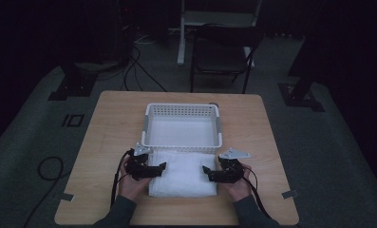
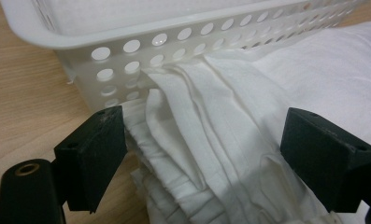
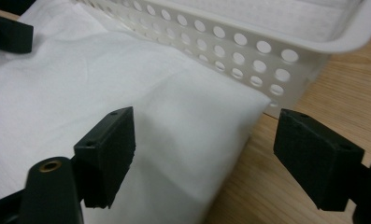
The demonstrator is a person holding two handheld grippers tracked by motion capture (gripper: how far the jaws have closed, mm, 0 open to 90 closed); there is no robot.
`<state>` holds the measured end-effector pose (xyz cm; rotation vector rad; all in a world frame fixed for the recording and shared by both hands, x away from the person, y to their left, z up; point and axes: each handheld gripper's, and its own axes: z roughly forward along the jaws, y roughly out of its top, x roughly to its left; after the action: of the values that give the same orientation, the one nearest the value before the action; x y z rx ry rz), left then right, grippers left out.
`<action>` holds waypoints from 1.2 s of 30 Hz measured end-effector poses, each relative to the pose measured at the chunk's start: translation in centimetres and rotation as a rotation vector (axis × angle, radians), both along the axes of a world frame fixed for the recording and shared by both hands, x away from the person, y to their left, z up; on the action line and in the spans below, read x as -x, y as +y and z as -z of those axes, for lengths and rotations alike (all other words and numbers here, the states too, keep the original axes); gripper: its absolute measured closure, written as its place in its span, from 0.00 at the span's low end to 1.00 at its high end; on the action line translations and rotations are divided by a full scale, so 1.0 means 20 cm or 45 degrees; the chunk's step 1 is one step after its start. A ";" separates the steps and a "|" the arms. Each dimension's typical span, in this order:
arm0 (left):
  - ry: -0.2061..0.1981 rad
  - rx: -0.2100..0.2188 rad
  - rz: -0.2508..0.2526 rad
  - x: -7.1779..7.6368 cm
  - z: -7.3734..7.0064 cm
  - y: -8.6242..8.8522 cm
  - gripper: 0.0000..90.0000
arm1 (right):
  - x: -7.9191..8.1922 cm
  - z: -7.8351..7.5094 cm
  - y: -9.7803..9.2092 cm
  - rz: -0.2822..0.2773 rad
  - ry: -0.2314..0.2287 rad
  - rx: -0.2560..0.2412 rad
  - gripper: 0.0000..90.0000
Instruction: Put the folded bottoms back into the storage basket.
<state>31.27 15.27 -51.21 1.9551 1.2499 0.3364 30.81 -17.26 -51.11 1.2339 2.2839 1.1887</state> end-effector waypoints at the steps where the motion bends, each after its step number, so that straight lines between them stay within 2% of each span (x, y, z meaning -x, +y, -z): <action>1: 0.000 0.006 -0.002 0.00 0.00 0.00 0.16 | -0.01 0.00 0.01 -0.006 0.006 -0.004 0.22; 8: -0.008 0.045 -0.013 -0.03 0.02 0.00 0.14 | -0.07 0.03 0.03 -0.007 0.073 -0.041 0.19; 10: 0.003 0.022 -0.024 -0.05 0.04 -0.01 0.13 | -0.10 0.05 0.04 -0.003 0.100 -0.055 0.18; 12: -0.007 -0.029 -0.019 -0.06 0.06 -0.02 0.11 | -0.11 0.07 0.04 0.000 0.123 -0.056 0.17; 16: 0.015 -0.039 -0.009 -0.07 0.10 -0.02 0.08 | -0.14 0.09 0.04 0.001 0.153 -0.060 0.16; 18: 0.058 -0.012 -0.001 -0.09 0.12 -0.01 0.05 | -0.14 0.10 0.04 -0.001 0.158 -0.054 0.15; 19: 0.106 0.045 0.009 -0.11 0.14 0.01 0.04 | -0.15 0.12 0.04 0.003 0.173 -0.047 0.14; 21: 0.125 0.066 0.011 -0.11 0.15 0.01 0.04 | -0.16 0.12 0.04 0.002 0.189 -0.048 0.14; 25: 0.140 0.080 0.023 -0.12 0.16 0.02 0.04 | -0.18 0.15 0.04 -0.006 0.248 -0.077 0.14; 28: 0.166 0.127 0.041 -0.13 0.18 0.03 0.04 | -0.19 0.16 0.03 -0.009 0.273 -0.100 0.14; 31: 0.180 0.119 0.046 -0.13 0.18 0.03 0.05 | -0.20 0.18 0.02 -0.024 0.311 -0.151 0.19; 32: 0.181 0.119 0.054 -0.13 0.18 0.03 0.05 | -0.20 0.18 0.02 -0.024 0.311 -0.151 0.19; 34: 0.184 0.133 0.072 -0.13 0.18 0.03 0.12 | -0.20 0.19 0.01 -0.048 0.324 -0.187 0.22; 35: 0.188 0.158 0.088 -0.13 0.18 0.03 0.12 | -0.20 0.19 0.01 -0.051 0.328 -0.194 0.25; 36: 0.197 0.191 0.110 -0.13 0.18 0.04 0.20 | -0.21 0.19 0.01 -0.068 0.348 -0.226 0.29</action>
<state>33.91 16.00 -54.82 1.9274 1.2449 0.0467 34.91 -17.12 -54.93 1.4899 2.4606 1.3389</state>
